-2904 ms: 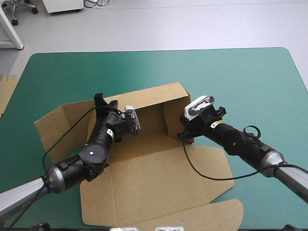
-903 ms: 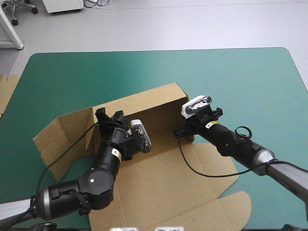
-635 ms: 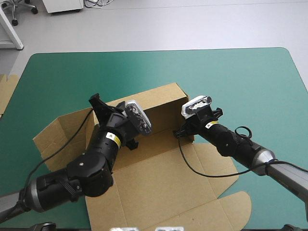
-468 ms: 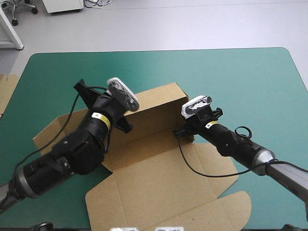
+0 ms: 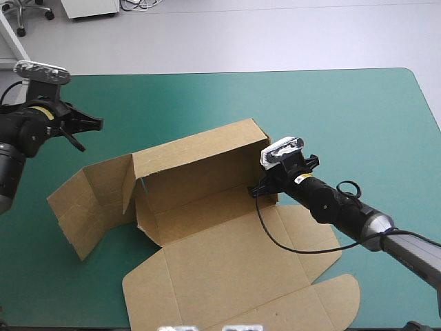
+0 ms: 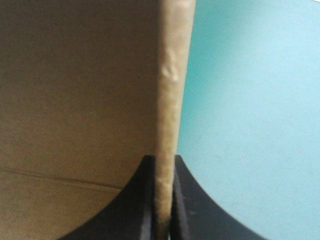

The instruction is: Fold the box

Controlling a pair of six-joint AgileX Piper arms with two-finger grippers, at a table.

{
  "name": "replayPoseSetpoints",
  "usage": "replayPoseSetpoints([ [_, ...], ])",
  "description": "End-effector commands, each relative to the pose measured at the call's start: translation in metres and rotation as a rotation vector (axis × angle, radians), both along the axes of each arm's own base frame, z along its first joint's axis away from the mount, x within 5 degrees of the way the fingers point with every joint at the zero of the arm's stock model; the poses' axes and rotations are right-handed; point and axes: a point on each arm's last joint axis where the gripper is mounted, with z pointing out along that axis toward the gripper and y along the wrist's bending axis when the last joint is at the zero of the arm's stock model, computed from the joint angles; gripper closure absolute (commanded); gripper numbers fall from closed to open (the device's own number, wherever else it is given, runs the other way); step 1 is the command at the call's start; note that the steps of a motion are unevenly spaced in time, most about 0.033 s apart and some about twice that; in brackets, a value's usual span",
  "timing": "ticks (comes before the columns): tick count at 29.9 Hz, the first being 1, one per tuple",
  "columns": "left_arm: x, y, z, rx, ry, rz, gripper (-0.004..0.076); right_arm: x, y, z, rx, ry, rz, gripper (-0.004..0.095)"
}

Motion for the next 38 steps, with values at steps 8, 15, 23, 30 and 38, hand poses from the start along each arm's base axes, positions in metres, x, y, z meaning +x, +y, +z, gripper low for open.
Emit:
replayPoseSetpoints([
  [8, 0.016, 0.037, -0.002, -0.133, -0.055, 0.018, 0.0727, 0.029, -0.040, 0.041, 0.101, 0.115, -0.071, 0.0906],
  [15, 0.032, 0.046, -0.021, -0.166, -0.003, 0.040, 0.0727, 0.037, -0.059, 0.091, -0.031, 0.317, -0.164, 0.0904],
  [23, 0.045, 0.067, -0.038, -0.243, 0.025, 0.068, 0.0727, 0.047, -0.051, 0.167, -0.012, 0.304, -0.094, 0.0905],
  [30, 0.038, 0.094, -0.034, -0.371, -0.038, 0.095, 0.0727, 0.097, -0.029, 0.147, -0.077, 0.524, -0.038, 0.0905],
  [38, 0.036, 0.097, -0.033, -0.399, -0.048, 0.069, 0.0727, 0.136, -0.016, 0.087, -0.117, 0.665, -0.041, 0.0907],
])
